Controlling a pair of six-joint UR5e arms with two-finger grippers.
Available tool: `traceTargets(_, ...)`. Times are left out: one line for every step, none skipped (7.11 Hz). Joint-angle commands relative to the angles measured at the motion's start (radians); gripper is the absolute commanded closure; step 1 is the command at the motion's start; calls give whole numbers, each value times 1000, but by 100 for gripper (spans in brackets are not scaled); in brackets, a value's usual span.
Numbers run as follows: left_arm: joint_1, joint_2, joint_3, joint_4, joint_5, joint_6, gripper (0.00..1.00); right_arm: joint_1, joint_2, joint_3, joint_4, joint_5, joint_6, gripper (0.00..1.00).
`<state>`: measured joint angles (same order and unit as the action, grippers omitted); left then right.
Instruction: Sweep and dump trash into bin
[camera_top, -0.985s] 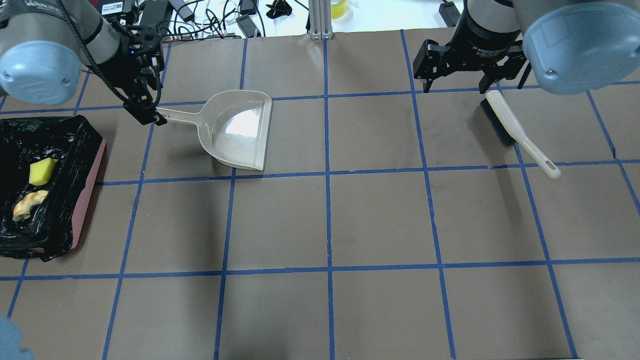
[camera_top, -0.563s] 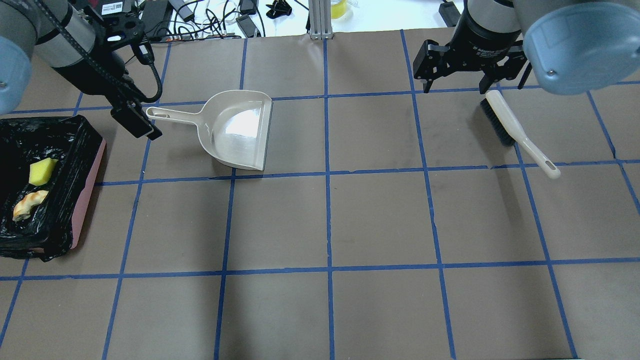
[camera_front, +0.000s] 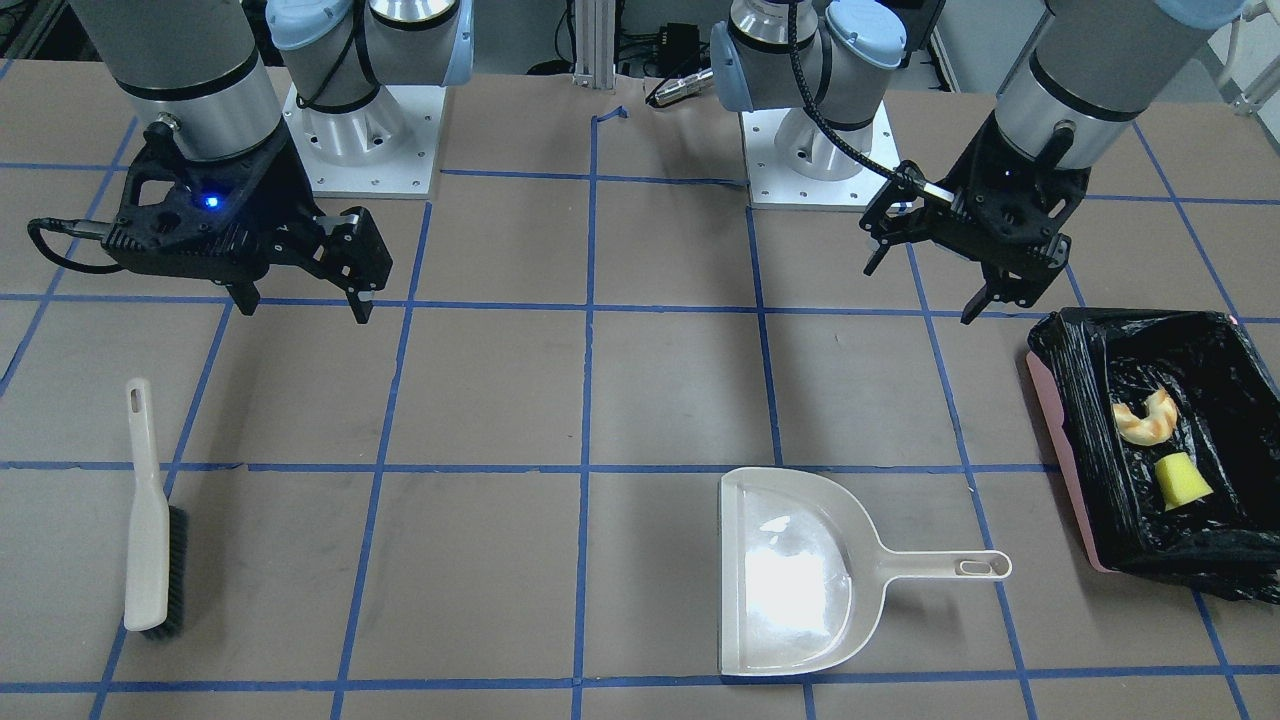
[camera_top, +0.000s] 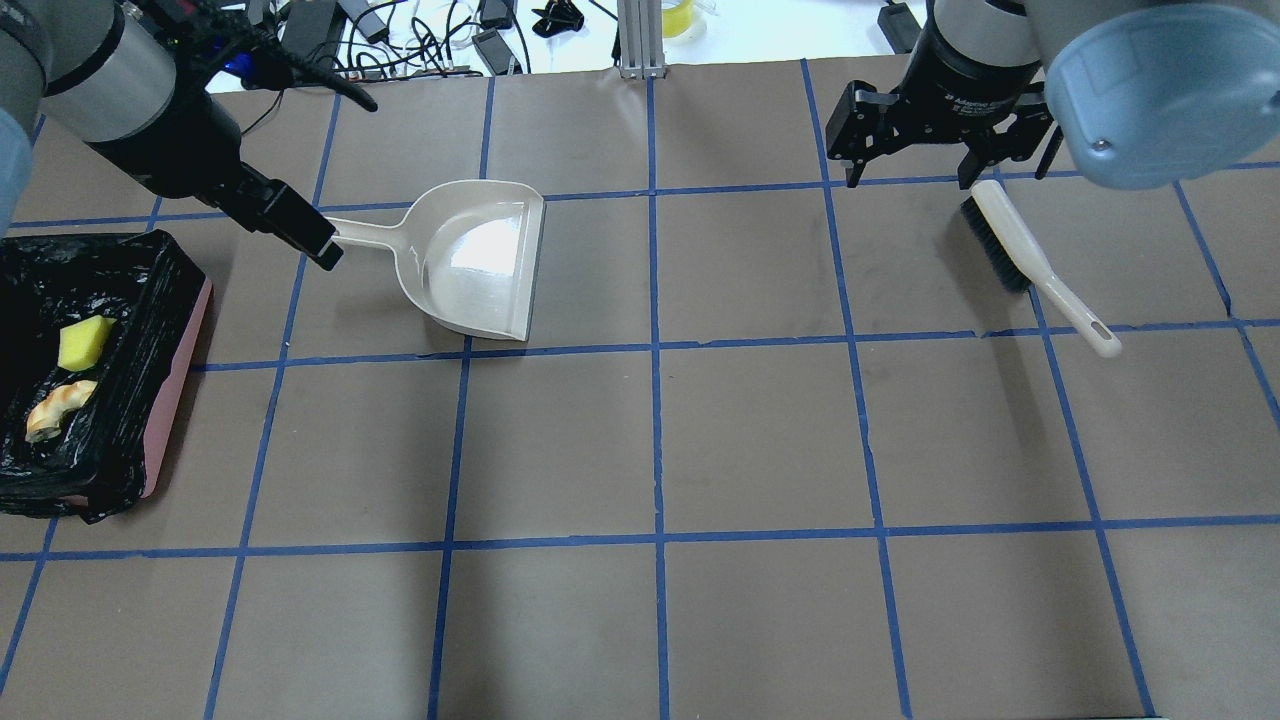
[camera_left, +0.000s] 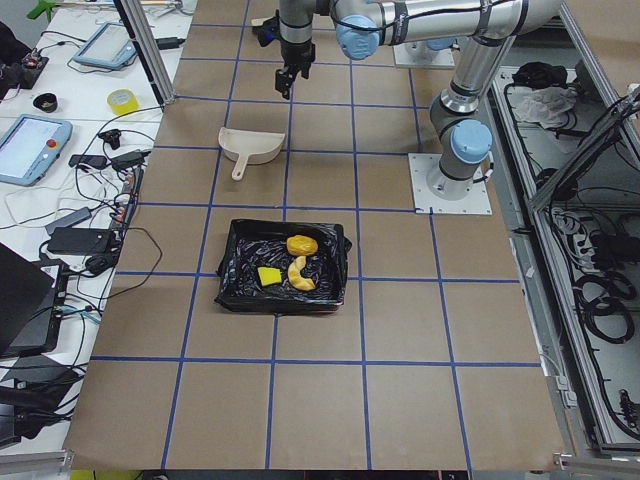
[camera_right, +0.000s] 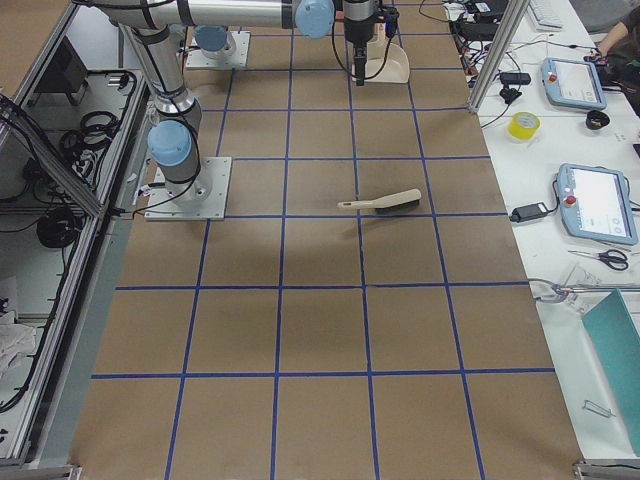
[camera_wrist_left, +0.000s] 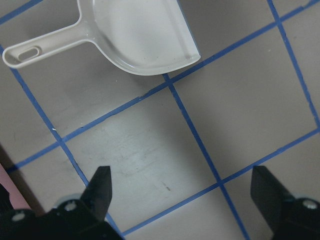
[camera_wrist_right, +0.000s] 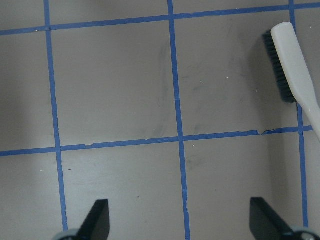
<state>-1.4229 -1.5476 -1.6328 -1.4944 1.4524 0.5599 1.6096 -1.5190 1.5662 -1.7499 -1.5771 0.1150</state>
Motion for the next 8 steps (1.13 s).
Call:
traceTargets(-49, 7, 4, 32, 9, -271, 0, 0, -15, 0, 12, 3, -3, 0)
traceTargets(-72, 9, 4, 61, 13, -381, 0, 0, -24, -2, 41, 17, -20, 0)
traceTargets(-94, 9, 4, 63, 13, -516, 0, 0, -24, -2, 43, 19, -40, 0)
traceTargets(-117, 3, 4, 68, 72, -640, 0, 0, -23, -2, 46, 17, -41, 0)
traceTargets(-141, 4, 5, 69, 162, -735, 0, 0, -26, -2, 61, 14, -40, 0)
traceTargets(-142, 12, 5, 63, 161, -747, 0, 0, -27, -2, 72, 11, -38, 0)
traceTargets(-142, 12, 5, 62, 160, -747, 0, 0, -30, -2, 73, 6, -31, 0)
traceTargets(-142, 12, 4, 59, 163, -747, 0, 0, -33, -2, 73, 5, -26, 0)
